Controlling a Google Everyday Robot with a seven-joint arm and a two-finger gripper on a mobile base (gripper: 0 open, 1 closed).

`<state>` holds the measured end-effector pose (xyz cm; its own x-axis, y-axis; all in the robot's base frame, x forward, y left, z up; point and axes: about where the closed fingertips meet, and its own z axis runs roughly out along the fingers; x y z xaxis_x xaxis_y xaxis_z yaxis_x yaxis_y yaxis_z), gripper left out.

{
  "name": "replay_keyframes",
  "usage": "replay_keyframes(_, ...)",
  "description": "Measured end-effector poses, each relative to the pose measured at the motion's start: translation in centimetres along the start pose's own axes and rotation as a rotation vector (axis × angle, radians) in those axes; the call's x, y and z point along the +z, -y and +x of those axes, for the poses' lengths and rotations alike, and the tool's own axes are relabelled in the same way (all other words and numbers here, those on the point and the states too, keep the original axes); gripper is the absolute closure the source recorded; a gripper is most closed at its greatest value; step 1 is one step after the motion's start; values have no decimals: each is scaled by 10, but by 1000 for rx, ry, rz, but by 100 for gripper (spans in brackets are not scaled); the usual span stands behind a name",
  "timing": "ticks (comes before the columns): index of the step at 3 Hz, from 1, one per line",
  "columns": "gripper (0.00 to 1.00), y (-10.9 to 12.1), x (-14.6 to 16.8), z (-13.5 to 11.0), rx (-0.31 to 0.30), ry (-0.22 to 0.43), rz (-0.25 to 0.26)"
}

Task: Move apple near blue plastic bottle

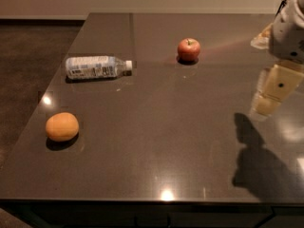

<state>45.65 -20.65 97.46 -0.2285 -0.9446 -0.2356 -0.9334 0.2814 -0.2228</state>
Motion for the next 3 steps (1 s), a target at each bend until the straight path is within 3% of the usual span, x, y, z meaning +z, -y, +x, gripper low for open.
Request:
replay_keyframes(1, 0, 34, 28, -31, 38, 32, -18)
replay_keyframes(2, 0, 66, 57, -57, 108, 67, 3)
replay_keyframes(3, 0, 98, 85, -72, 196, 79, 66)
